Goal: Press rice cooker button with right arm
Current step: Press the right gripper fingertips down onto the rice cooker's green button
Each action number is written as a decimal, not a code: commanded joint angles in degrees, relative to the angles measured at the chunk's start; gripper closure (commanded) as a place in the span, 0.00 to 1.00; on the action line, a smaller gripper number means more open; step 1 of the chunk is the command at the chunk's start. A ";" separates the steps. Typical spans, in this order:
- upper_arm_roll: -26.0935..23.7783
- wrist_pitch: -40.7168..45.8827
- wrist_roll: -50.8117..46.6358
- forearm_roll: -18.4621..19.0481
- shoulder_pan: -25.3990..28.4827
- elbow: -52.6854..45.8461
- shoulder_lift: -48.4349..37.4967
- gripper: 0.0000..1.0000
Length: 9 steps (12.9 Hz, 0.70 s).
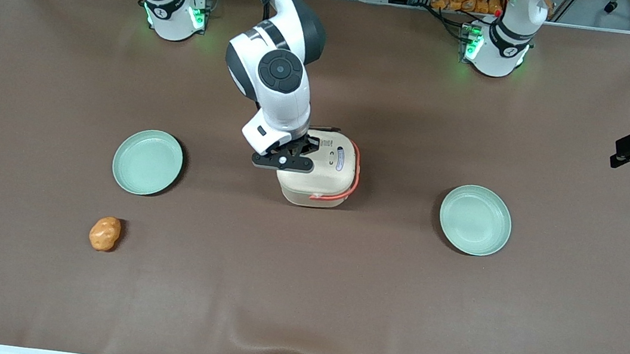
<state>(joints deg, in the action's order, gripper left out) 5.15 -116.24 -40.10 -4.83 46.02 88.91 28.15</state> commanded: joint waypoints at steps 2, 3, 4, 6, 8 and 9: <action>0.48 -1.19 -1.13 -0.62 0.82 0.12 2.26 0.95; 0.48 -0.66 -1.21 -0.62 0.47 -0.31 2.00 0.95; 0.56 0.12 -1.13 -0.71 0.38 -0.58 0.69 0.95; 0.74 3.19 -0.60 -0.89 -0.40 -2.68 -2.91 0.87; 0.74 10.98 -0.25 -0.98 -2.59 -8.46 -4.15 0.48; 0.91 16.86 0.10 -0.89 -3.74 -11.88 -4.85 0.15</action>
<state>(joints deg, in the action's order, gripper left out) 6.33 -107.62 -40.28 -5.01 44.80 82.29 25.17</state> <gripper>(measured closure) 0.678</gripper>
